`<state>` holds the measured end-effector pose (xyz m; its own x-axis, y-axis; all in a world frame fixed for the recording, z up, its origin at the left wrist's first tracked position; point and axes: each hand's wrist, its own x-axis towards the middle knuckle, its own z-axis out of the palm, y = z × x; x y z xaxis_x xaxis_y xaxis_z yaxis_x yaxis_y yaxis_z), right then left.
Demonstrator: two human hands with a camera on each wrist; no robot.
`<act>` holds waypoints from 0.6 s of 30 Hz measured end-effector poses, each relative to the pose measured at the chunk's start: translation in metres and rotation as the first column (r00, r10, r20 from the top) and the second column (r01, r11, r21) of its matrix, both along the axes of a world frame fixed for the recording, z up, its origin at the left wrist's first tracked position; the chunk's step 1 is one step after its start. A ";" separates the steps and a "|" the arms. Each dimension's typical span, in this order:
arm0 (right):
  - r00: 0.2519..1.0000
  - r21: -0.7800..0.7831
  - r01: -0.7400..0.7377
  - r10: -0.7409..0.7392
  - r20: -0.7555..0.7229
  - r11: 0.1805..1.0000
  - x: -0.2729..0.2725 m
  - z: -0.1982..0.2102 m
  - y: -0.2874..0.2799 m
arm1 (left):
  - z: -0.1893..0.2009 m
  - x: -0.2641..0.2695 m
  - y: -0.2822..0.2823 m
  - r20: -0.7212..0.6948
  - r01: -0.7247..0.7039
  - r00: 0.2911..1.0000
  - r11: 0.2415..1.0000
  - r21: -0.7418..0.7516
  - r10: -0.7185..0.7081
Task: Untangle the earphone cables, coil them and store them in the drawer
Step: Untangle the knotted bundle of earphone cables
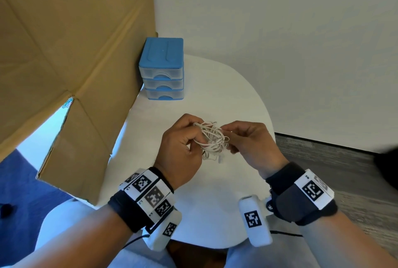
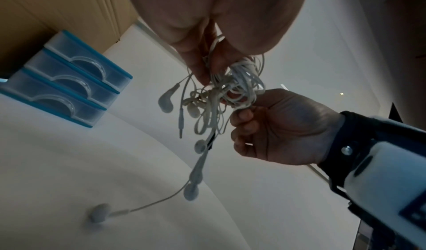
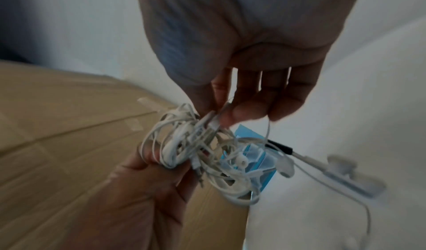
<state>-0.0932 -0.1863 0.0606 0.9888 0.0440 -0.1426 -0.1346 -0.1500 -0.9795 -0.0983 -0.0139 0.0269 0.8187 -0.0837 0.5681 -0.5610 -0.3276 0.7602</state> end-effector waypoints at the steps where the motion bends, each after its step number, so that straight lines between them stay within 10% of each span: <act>1: 0.999 -0.034 0.035 -0.034 0.036 0.999 0.002 -0.001 0.000 | -0.002 0.001 0.001 -0.010 -0.003 1.000 1.000 -0.010 0.003; 7: 0.964 0.000 0.262 -0.262 0.038 0.965 0.011 -0.002 -0.009 | -0.007 0.008 0.005 -0.095 -0.017 0.995 0.998 -0.056 0.011; 11: 0.996 0.174 0.078 -0.069 -0.059 0.982 0.008 0.001 -0.008 | -0.011 0.007 0.002 -0.223 0.046 0.972 0.992 -0.117 -0.071; 18: 0.995 -0.079 -0.058 0.064 0.076 0.995 0.010 0.002 -0.006 | -0.012 0.011 0.009 -0.432 0.077 0.883 0.964 -0.253 -0.184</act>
